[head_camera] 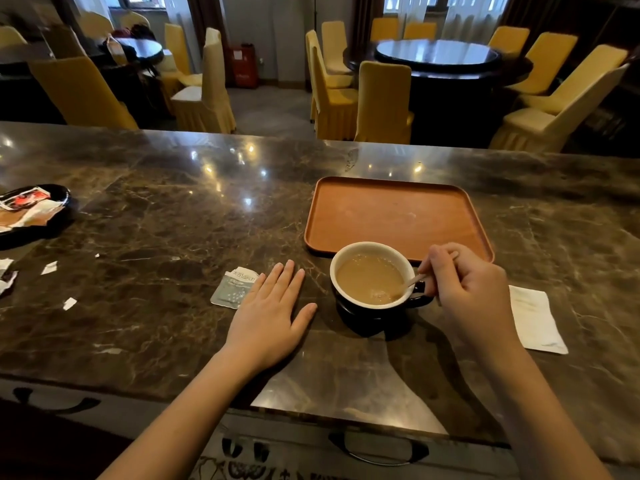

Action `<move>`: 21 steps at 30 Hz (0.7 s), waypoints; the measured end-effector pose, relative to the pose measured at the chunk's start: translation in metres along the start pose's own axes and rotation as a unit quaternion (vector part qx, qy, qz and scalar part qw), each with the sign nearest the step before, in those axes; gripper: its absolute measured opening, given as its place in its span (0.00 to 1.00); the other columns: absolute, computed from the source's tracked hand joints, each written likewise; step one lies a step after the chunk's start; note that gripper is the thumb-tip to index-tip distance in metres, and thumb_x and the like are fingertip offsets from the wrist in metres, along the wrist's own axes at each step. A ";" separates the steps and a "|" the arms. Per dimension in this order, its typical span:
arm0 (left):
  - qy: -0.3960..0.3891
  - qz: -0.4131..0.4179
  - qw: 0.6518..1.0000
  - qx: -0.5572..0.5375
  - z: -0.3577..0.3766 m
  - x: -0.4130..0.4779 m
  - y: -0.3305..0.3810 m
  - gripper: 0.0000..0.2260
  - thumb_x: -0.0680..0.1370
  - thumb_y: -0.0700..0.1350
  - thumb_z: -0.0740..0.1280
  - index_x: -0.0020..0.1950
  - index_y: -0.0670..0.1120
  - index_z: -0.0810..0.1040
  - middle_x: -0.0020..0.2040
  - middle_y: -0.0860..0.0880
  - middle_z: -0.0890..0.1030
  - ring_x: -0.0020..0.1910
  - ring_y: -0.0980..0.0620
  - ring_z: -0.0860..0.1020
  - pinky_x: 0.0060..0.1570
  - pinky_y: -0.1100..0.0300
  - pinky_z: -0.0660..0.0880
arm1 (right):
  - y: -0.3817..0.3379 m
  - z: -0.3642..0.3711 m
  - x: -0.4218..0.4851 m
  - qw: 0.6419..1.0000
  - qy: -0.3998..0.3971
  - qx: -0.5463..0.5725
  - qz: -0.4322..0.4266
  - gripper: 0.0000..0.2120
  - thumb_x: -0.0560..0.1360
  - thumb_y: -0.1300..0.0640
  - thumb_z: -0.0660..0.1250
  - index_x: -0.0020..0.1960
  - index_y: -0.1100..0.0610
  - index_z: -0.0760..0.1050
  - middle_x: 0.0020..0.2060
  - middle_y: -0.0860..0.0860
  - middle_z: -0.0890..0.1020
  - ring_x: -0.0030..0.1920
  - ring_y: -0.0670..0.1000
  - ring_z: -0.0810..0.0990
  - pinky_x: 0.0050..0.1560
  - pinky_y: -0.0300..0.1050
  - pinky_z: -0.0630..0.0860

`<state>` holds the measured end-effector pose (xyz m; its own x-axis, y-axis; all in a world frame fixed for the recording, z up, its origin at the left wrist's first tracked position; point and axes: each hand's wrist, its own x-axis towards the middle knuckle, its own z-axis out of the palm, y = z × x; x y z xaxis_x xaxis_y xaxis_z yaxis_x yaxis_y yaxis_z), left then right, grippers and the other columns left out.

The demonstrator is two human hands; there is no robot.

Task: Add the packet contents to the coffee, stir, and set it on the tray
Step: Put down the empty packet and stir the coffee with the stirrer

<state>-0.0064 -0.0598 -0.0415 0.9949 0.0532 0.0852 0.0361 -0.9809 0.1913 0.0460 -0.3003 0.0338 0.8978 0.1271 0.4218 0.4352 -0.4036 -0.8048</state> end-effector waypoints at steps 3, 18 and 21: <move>0.006 -0.001 1.000 0.001 0.000 -0.001 0.001 0.30 0.74 0.64 0.40 0.74 0.52 0.43 0.76 0.52 0.44 0.71 0.59 0.38 0.69 0.60 0.36 | 0.003 0.003 0.002 0.999 0.032 -0.023 -0.009 0.13 0.78 0.54 0.57 0.38 0.53 0.76 0.26 0.47 0.77 0.31 0.46 0.78 0.29 0.41 0.75; 0.015 -0.006 1.000 -0.003 0.000 -0.002 0.002 0.31 0.74 0.65 0.39 0.73 0.53 0.43 0.73 0.55 0.40 0.72 0.59 0.38 0.69 0.60 0.34 | -0.014 0.009 -0.010 0.996 -0.073 0.045 0.019 0.13 0.75 0.48 0.58 0.40 0.52 0.78 0.31 0.47 0.81 0.32 0.46 0.79 0.33 0.31 0.73; 0.013 -0.007 1.000 -0.004 -0.001 -0.003 0.002 0.31 0.74 0.65 0.39 0.74 0.53 0.43 0.73 0.55 0.40 0.72 0.58 0.38 0.69 0.60 0.35 | -0.013 -0.004 -0.008 0.998 -0.056 0.031 0.030 0.12 0.77 0.54 0.59 0.38 0.51 0.77 0.33 0.47 0.81 0.29 0.47 0.78 0.29 0.35 0.74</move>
<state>-0.0089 -0.0618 -0.0405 0.9916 0.0720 0.1076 0.0494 -0.9786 0.1996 0.0329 -0.3000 0.0422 0.9226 0.2063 0.3259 0.3811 -0.3574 -0.8527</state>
